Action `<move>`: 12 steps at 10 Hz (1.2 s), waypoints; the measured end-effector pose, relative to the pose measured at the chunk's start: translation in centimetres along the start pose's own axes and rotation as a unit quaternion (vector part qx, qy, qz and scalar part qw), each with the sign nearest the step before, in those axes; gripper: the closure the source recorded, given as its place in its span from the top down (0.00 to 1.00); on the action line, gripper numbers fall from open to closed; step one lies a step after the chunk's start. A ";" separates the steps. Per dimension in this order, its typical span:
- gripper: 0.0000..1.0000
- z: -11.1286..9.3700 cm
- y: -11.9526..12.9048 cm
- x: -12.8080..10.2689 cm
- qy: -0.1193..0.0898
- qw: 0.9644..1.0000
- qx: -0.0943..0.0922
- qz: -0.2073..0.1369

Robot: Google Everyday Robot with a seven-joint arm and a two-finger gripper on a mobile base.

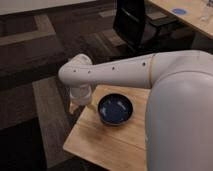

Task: Place the pepper in the ceramic bowl

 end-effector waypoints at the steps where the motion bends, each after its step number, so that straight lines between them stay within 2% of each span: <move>1: 0.65 0.0 0.0 0.0 0.000 1.000 0.000 0.000; 4: 0.65 0.0 -1.0 0.1 0.000 1.000 0.002 0.003; 5: 0.65 0.0 -3.1 0.4 -0.001 1.000 0.005 0.006; 8: 0.65 0.5 -9.1 2.6 0.007 1.000 0.015 -0.019; 10: 0.65 1.0 -15.4 6.5 0.041 0.998 0.037 -0.033; 11: 0.65 1.1 -17.1 7.7 0.052 0.997 0.045 -0.035; 12: 0.65 1.1 -17.1 7.7 0.053 0.997 0.046 -0.036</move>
